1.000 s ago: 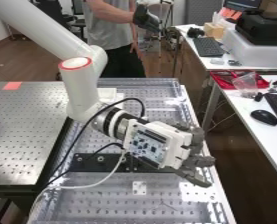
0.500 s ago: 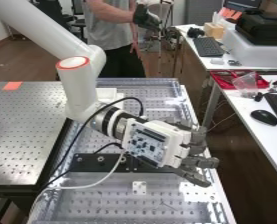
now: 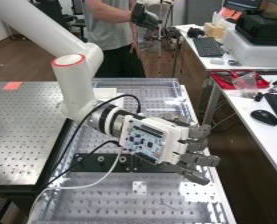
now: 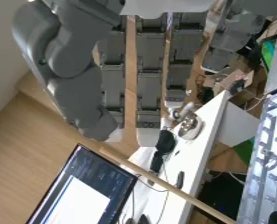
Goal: Grab the chopstick and place it in the clear container
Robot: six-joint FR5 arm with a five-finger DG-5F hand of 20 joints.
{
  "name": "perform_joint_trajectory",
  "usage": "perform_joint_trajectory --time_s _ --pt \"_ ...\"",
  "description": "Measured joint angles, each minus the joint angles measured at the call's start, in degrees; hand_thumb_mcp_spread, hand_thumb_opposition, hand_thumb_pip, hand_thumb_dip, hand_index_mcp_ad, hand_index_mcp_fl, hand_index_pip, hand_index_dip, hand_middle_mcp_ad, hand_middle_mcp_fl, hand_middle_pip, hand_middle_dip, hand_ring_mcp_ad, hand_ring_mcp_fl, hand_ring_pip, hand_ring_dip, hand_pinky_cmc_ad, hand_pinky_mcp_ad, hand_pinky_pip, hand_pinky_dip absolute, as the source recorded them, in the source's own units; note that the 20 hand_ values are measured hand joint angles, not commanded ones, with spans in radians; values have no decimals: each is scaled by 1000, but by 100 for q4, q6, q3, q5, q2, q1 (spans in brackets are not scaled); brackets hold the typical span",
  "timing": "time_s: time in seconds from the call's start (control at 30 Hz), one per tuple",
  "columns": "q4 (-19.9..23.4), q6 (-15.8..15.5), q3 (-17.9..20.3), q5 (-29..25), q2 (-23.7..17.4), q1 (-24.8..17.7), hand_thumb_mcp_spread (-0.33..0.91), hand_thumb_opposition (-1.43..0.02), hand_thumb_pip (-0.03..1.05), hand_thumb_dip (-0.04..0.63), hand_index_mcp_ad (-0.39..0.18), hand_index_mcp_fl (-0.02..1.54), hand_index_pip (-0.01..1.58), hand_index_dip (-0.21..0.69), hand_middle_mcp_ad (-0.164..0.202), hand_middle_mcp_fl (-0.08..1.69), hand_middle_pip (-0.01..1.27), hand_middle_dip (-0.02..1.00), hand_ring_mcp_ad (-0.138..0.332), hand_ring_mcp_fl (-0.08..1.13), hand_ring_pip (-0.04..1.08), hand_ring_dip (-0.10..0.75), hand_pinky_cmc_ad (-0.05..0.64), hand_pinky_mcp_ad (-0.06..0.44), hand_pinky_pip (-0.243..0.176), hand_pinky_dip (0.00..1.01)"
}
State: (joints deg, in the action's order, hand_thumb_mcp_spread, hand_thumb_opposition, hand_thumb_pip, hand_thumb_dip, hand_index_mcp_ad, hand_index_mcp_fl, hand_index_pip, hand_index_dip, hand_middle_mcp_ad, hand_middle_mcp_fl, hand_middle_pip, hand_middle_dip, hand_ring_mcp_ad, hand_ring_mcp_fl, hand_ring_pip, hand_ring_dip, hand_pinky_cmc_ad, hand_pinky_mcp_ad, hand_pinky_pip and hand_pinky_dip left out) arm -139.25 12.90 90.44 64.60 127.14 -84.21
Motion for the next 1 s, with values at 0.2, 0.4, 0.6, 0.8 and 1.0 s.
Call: perform_joint_trajectory --time_s 0.2,0.4,0.6,0.8,1.0 --pt "90 366 86 -40 26 -12 487 -855 726 307 -120 642 873 10 58 730 557 581 58 457 61 426 300 199 -28 215" --pt "246 715 154 -136 141 -86 485 -852 723 307 -117 658 901 9 58 726 559 581 58 442 61 426 278 195 -28 215" --pt "247 789 151 -170 185 -121 482 -838 723 307 -115 668 855 12 59 726 557 581 59 442 61 426 278 195 -28 215" --pt "207 779 132 -211 200 -123 482 -819 723 307 -115 670 838 12 58 716 545 581 59 426 63 426 281 195 -28 215" --pt "156 794 88 -271 233 -132 482 -819 723 309 -117 648 871 12 58 714 543 581 59 428 63 426 281 195 -28 215"
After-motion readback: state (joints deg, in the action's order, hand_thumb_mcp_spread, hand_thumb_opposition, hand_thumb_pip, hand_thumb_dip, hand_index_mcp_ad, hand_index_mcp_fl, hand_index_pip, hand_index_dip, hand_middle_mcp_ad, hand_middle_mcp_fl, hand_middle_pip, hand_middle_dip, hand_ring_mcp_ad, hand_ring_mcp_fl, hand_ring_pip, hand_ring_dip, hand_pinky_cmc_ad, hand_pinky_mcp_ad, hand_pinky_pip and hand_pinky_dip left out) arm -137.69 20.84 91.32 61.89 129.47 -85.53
